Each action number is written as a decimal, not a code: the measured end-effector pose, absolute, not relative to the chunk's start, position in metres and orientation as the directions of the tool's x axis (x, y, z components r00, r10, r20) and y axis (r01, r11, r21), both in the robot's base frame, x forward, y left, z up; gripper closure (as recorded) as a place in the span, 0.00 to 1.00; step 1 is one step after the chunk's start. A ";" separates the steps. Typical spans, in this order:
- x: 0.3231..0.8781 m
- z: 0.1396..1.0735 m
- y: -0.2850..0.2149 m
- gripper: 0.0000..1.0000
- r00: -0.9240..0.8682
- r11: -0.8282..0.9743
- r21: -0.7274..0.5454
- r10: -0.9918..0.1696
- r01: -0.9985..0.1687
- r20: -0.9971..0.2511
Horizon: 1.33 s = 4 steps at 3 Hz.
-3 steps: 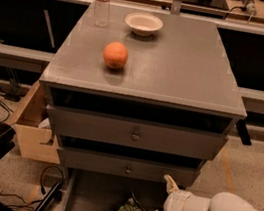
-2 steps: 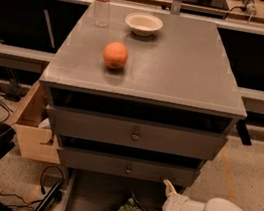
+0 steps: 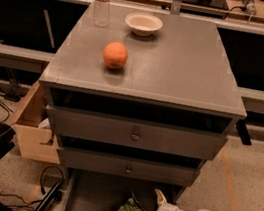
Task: Pick green jalapeno chip bag from bottom drawer and place on counter
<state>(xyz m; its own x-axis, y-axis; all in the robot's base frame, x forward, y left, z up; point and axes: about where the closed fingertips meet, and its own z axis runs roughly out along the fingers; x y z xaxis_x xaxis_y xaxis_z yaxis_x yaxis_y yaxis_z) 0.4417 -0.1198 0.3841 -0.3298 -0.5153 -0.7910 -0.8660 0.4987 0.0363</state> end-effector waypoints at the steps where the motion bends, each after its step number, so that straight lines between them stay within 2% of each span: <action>1: 0.424 0.313 -0.096 0.00 -0.358 0.490 0.120 -0.428 -0.863 -0.830; 3: 0.436 0.302 -0.092 0.00 -0.341 0.477 0.117 -0.416 -0.871 -0.843; 4: 0.460 0.276 -0.089 0.00 -0.323 0.441 0.124 -0.410 -0.889 -0.853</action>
Offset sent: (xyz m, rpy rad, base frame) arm -0.0082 0.0132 -0.0506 0.0742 0.0098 0.0026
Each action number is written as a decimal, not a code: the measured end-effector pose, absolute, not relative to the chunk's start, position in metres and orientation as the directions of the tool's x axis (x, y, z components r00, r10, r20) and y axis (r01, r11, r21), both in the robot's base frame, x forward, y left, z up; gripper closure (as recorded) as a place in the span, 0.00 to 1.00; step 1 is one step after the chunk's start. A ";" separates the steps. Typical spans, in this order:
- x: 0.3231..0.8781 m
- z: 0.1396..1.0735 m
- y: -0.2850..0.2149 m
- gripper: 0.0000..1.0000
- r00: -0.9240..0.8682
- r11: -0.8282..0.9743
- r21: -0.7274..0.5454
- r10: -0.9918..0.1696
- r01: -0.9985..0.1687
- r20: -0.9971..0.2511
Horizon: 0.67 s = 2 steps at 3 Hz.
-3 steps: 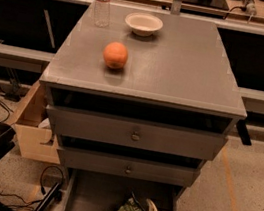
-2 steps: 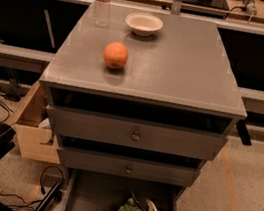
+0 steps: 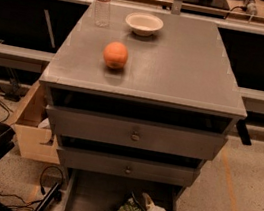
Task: Pick green jalapeno chip bag from bottom drawer and place on counter
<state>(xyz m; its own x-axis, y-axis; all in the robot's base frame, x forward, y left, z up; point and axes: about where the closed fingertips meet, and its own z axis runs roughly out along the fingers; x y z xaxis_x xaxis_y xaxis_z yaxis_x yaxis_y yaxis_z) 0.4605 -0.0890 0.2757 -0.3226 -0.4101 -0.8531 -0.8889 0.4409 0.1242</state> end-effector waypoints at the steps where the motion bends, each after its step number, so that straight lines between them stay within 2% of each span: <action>1: 0.483 0.249 -0.093 0.00 -0.325 0.422 0.130 -0.429 -0.897 -0.843; 2: 0.492 0.219 -0.097 0.00 -0.328 0.415 0.124 -0.467 -0.901 -0.821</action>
Offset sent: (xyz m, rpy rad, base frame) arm 0.0452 -0.0196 -0.1001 -0.1286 0.0380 0.0402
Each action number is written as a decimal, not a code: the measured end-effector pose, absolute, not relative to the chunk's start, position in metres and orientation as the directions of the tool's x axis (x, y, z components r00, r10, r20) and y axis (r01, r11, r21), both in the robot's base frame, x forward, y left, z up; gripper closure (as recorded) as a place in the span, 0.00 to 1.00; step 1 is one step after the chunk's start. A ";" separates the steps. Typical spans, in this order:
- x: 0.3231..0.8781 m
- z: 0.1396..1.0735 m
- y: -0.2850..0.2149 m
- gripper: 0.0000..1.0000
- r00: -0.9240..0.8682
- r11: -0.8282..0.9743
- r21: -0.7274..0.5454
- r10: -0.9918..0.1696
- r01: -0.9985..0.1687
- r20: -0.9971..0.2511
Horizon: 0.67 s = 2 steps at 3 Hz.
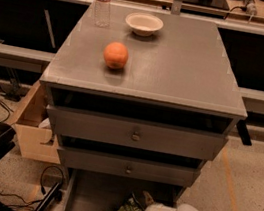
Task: Pick green jalapeno chip bag from bottom drawer and place on counter
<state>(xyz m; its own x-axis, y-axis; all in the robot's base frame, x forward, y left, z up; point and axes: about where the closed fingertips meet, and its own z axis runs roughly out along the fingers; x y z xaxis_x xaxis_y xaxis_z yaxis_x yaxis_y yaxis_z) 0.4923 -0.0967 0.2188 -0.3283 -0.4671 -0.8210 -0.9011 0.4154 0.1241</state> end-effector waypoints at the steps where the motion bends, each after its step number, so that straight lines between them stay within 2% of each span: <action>1: 0.497 0.183 -0.096 0.00 -0.351 0.426 0.131 -0.493 -0.895 -0.796; 2: 0.499 0.156 -0.091 0.00 -0.379 0.444 0.143 -0.506 -0.885 -0.775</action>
Offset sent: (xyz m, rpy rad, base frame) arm 0.0113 0.0071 -0.0971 -0.0949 0.0778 -0.0491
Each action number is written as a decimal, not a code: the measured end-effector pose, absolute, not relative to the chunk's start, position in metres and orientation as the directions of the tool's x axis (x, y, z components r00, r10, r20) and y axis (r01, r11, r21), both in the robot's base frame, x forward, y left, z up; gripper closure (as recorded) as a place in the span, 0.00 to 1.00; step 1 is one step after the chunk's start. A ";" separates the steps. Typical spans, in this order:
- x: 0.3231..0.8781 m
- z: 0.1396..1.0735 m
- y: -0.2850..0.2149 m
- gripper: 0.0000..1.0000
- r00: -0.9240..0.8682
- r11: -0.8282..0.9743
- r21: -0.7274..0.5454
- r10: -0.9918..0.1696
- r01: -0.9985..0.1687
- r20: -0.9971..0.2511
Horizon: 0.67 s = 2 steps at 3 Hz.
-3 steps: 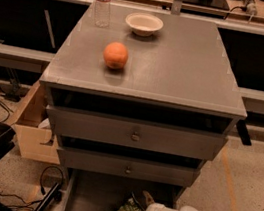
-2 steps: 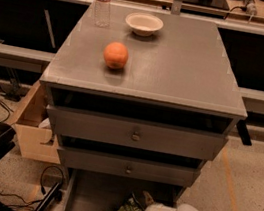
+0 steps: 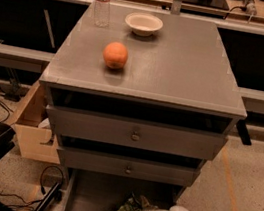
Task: Pick green jalapeno chip bag from bottom drawer and place on counter
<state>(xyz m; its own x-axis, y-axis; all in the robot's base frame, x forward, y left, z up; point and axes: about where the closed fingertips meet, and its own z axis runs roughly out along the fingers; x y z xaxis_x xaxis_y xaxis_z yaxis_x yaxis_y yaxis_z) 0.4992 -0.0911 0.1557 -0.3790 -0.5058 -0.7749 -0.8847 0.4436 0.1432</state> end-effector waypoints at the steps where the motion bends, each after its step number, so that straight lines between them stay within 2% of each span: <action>1: 0.500 0.135 -0.086 0.18 -0.420 0.462 0.177 -0.500 -0.869 -0.758; 2: 0.499 0.135 -0.084 0.41 -0.418 0.459 0.178 -0.499 -0.870 -0.759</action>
Offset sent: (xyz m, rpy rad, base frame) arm 0.0007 0.0041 -0.0176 -0.0022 0.0334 -0.0167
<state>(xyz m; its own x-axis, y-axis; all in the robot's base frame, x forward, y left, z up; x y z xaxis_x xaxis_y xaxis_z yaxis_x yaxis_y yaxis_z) 0.4993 -0.0843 0.1349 -0.4185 -0.4992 -0.7587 -0.8705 0.4588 0.1783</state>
